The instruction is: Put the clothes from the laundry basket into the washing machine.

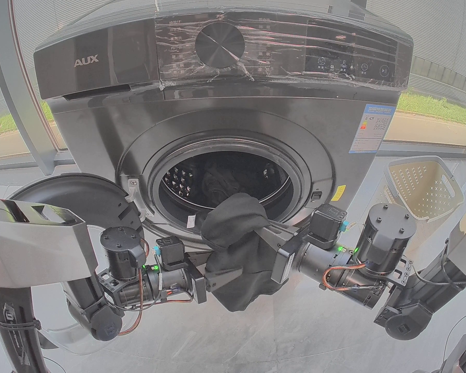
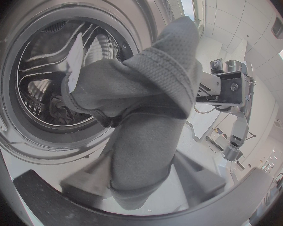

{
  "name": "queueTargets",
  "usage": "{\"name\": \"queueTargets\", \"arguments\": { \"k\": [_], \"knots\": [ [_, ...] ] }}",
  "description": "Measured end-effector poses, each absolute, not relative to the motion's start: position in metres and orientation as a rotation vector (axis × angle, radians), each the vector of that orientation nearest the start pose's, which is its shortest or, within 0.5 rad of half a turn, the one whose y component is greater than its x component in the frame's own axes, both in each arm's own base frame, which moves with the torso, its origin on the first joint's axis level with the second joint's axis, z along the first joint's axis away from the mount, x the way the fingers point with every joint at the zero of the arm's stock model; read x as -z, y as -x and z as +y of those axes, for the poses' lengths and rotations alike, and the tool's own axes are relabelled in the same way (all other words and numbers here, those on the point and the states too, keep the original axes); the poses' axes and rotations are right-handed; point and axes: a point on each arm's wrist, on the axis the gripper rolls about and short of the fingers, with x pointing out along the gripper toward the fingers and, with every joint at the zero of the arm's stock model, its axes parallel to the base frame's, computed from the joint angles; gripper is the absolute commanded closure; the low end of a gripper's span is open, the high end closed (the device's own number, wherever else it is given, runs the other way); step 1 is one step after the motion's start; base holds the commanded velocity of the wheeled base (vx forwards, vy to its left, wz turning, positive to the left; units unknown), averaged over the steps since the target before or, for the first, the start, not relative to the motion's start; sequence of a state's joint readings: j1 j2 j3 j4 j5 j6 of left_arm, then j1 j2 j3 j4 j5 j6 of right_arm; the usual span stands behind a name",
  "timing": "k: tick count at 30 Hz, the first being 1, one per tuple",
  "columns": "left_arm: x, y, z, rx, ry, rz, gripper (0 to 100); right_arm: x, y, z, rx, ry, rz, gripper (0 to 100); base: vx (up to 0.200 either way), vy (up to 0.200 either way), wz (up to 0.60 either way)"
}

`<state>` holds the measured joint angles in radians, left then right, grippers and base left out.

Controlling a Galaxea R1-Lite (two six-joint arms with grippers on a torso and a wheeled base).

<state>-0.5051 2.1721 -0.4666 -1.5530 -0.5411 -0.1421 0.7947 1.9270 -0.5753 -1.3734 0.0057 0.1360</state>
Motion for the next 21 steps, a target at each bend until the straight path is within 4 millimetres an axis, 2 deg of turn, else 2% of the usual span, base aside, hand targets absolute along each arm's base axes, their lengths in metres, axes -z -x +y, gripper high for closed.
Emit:
{"name": "queueTargets", "arguments": {
  "k": [8,21],
  "knots": [
    [-0.054,-0.279,-0.163,0.984,0.129,0.199,100,-0.128,-0.223,0.227,-0.796,-0.136,0.039,100,0.000,0.000,0.00],
    [-0.095,-0.254,-0.146,0.879,0.119,0.094,100,-0.125,-0.229,0.218,-0.740,-0.133,0.059,100,0.000,0.000,0.00]
  ]
}}
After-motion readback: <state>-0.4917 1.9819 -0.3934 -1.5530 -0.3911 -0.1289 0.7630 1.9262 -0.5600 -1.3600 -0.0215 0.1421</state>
